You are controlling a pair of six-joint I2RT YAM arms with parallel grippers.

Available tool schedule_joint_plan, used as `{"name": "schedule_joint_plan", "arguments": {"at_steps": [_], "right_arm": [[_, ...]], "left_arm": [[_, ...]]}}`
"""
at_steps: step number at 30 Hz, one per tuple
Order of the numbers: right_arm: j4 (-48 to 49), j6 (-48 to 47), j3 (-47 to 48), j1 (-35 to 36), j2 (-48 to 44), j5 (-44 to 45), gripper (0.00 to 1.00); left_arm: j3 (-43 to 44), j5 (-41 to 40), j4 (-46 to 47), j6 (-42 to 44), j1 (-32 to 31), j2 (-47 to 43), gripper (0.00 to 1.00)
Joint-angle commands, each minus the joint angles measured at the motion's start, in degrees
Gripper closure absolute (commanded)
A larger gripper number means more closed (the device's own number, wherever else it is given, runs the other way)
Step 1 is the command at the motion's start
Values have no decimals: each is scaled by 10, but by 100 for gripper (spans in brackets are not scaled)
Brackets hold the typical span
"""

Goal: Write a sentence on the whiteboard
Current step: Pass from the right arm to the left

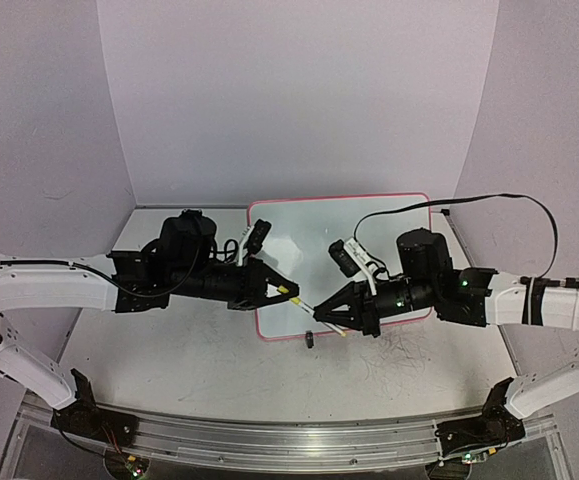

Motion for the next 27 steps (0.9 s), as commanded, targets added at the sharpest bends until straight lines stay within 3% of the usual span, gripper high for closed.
{"name": "schedule_joint_plan", "arguments": {"at_steps": [1,5,10,15,19,27], "right_arm": [[43,25,-2,4,-7,47,89],[61,64,-25,4,-27,111,60],[122,140,-90,4,-99,205,5],[223,253,-163,0,-165,251,2],[343,362,-202,-23,-162,181,2],[558,484,-196,-39,-76,66,4]], "left_arm": [[12,-11,21,7,3,-6,100],[10,-36,28,9,2,-10,100],[14,-66,33,24,3,-17,100],[20,-77,59,29,6,-34,100],[2,-71,117,21,7,-60,100],[-11,-57,183,-11,7,-81,100]]}}
